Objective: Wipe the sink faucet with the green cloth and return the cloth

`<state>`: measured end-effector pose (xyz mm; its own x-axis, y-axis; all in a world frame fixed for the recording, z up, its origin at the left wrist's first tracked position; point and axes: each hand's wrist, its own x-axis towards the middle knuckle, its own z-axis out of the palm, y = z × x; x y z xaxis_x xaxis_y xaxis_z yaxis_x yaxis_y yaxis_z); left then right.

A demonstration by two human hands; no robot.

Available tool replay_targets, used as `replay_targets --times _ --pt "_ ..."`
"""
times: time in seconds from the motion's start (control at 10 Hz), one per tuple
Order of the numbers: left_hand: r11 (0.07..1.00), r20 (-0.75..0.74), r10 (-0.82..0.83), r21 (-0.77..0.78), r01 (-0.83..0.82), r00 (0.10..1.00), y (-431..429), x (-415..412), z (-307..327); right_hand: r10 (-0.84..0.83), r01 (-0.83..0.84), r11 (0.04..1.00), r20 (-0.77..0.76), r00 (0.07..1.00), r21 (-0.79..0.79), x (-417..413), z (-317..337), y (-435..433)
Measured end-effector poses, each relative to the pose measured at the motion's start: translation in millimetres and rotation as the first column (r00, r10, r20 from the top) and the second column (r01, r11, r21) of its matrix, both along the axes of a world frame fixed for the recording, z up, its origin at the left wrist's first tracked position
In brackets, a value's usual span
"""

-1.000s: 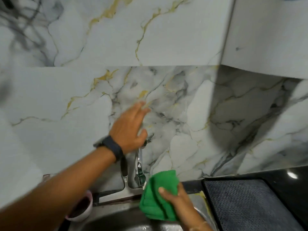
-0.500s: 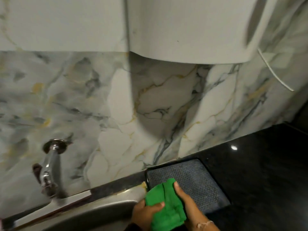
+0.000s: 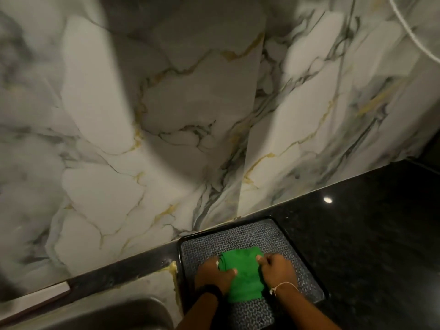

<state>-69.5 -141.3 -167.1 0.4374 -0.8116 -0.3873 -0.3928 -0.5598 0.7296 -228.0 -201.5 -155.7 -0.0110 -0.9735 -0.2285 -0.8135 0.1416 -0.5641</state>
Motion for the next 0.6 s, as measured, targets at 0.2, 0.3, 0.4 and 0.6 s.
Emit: replay_targets --times 0.2,0.3,0.4,0.6 --pt "0.996 0.387 -0.085 0.057 0.069 0.918 -3.7 -10.5 0.4 -0.043 0.036 0.996 -0.090 0.995 -0.077 2.1 -4.6 1.8" --pt "0.989 0.434 -0.143 0.046 0.137 0.889 13.6 3.8 17.8 -0.096 0.097 0.995 0.022 0.995 -0.037 -3.9 19.8 5.7" --pt "0.984 0.509 -0.129 -0.037 0.172 0.851 46.5 31.8 51.5 -0.110 0.121 0.981 0.082 0.991 -0.150 3.8 57.1 23.9" --pt "0.875 0.822 0.154 -0.371 0.310 0.548 131.6 130.6 192.2 0.204 -0.150 0.949 0.180 0.962 -0.277 80.2 192.5 85.1"
